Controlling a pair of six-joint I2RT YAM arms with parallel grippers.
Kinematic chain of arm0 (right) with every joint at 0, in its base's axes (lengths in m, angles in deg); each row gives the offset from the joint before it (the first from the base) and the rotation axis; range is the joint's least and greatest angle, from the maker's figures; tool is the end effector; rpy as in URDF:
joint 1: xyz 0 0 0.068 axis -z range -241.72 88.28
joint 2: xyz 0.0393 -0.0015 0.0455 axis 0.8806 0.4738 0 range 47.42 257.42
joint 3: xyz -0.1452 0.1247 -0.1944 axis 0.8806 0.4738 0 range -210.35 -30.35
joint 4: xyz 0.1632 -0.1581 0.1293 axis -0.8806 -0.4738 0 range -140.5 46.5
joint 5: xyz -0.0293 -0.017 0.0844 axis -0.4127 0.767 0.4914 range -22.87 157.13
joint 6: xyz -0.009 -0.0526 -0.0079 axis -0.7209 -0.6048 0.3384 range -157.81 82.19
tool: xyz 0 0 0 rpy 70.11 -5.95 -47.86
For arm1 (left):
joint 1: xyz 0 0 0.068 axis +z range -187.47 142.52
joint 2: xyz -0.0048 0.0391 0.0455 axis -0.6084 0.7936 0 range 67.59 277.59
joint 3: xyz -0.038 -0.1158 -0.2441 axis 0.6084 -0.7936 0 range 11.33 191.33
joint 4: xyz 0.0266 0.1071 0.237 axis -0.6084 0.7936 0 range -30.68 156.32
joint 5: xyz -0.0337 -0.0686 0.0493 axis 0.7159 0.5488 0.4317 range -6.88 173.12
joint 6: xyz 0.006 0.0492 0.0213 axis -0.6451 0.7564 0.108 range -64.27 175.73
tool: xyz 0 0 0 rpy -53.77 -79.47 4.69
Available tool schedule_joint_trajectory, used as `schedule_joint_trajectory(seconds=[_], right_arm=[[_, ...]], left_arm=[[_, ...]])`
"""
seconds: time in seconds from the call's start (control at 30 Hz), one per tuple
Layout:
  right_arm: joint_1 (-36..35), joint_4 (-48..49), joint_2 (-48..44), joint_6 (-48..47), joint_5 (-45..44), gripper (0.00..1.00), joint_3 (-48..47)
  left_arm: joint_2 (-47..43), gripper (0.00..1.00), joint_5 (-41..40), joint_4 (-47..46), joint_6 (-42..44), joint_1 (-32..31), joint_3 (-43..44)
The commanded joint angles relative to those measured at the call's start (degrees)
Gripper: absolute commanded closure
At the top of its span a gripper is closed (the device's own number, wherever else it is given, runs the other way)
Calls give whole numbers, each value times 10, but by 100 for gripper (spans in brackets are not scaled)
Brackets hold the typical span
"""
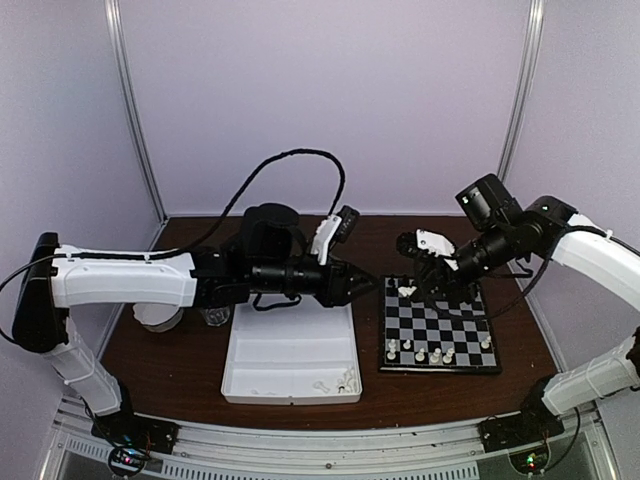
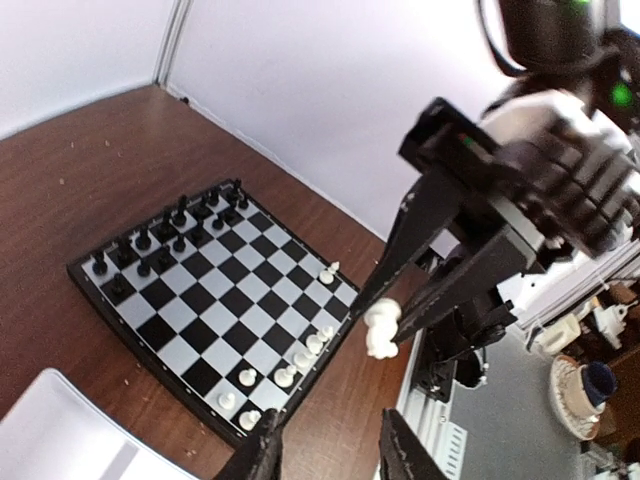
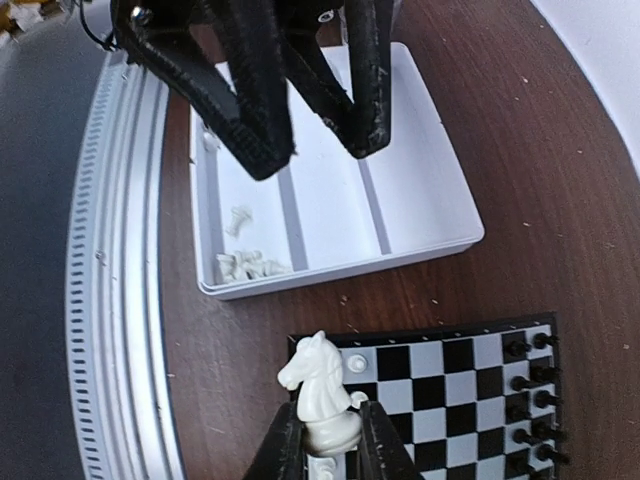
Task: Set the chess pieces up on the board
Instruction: Pass from the right arm to the left
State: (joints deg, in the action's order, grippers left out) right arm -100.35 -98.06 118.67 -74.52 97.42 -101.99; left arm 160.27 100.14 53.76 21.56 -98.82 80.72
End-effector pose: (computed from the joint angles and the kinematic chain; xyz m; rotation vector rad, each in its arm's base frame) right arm 0.1770 0.1645 0.3402 -1.6649 1.8060 0.6754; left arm 0.1750 -0.3419 0.3024 0.7218 2.0030 -1.3569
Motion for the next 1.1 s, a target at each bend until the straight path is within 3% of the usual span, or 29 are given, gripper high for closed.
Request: schedule_joint_trajectory(seconds=[0.0,0.13,0.23,0.33,0.47,0.7,1.07], right_arm=[[65,48,5,83,230,90,31],[128,57,19,103,359,89,41],[146,78,14,116,373,89,55],[147,110,4,139,352,89,70],[147,116,0,152,244,89,62],[147,109,-12,156,135,89,49],[146,103,-20,149,96,89,46]], left_arm=[[0,66,-68,-63,165,-26,23],[1,68,-52,15,289,-26,57],[21,67,-75,81,284,-26,105],[42,63,-99,60,186,-25,123],[75,62,-109,38,36,-18,142],[115,63,-71,43,-148,-5,166],[175,67,-10,-70,-268,7,169]])
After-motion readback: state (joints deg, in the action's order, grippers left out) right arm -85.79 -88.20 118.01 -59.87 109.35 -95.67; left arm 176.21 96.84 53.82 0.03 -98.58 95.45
